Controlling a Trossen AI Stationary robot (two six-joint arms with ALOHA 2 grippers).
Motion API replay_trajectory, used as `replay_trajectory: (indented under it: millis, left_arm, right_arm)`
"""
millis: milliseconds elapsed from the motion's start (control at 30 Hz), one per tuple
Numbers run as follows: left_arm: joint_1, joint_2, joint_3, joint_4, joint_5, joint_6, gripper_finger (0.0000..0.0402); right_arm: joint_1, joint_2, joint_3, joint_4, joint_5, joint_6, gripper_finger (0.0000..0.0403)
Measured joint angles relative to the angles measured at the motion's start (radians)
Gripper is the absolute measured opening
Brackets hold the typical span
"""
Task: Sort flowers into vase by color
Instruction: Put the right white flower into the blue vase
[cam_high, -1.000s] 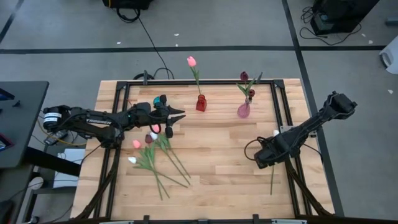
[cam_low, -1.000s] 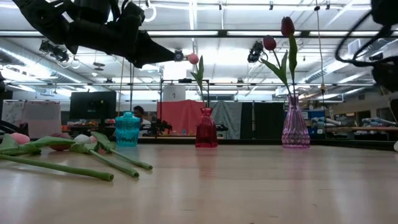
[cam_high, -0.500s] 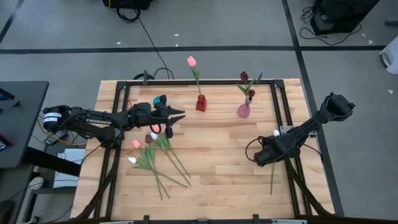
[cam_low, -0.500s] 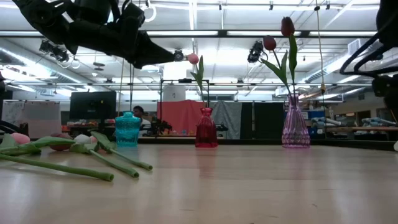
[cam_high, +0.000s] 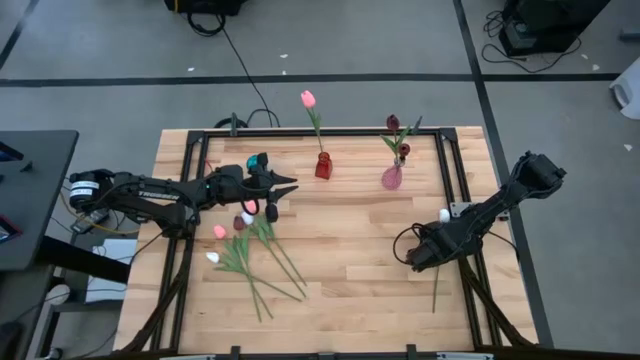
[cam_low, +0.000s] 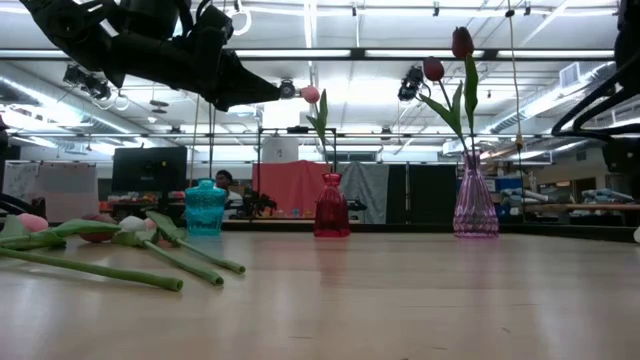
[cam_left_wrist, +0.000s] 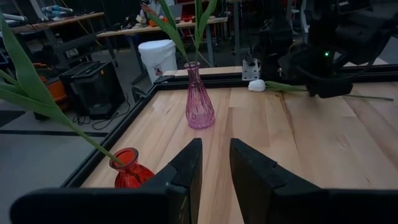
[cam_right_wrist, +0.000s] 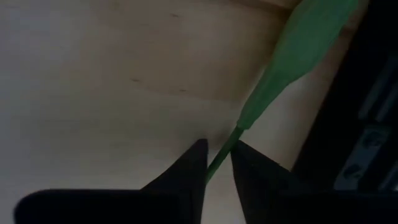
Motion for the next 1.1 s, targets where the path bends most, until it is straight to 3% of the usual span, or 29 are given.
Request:
replay_trajectory:
  millis: [200,400,533,700,800,967,1100]
  left_arm:
    - [0.000,0.000,0.000,0.001,0.000,0.000,0.0088]
    - [0.000,0.000,0.000,0.000,0.000,0.000,0.0088]
    - [0.000,0.000,0.000,-0.001,0.034,-0.005,0.0088]
    - [0.000,0.000,-0.005,0.019,0.229,-0.009,0.0088]
    - [-0.001,-0.001,-0.065,0.164,0.329,-0.051,0.0088]
    - [0.010,-0.003,-0.200,0.453,0.249,-0.098,0.0088]
    - [0.028,-0.020,-0.251,0.495,0.186,-0.105,0.0088]
  right_arm:
    - [0.004,-0.010,-0.012,0.042,-0.015,-0.011,0.0014]
    - [0.007,-0.045,0.051,0.028,-0.007,-0.043,0.0013]
    - [0.007,-0.047,0.116,0.065,0.124,-0.142,0.0005]
    - [0.006,-0.048,0.176,0.223,0.330,-0.357,0.0006]
    - [-0.010,-0.049,0.187,0.342,0.425,-0.512,0.0006]
    - [-0.084,-0.043,0.187,0.449,0.518,-0.704,0.0006]
    - [-0.178,-0.043,0.187,0.532,0.542,-0.882,0.0006]
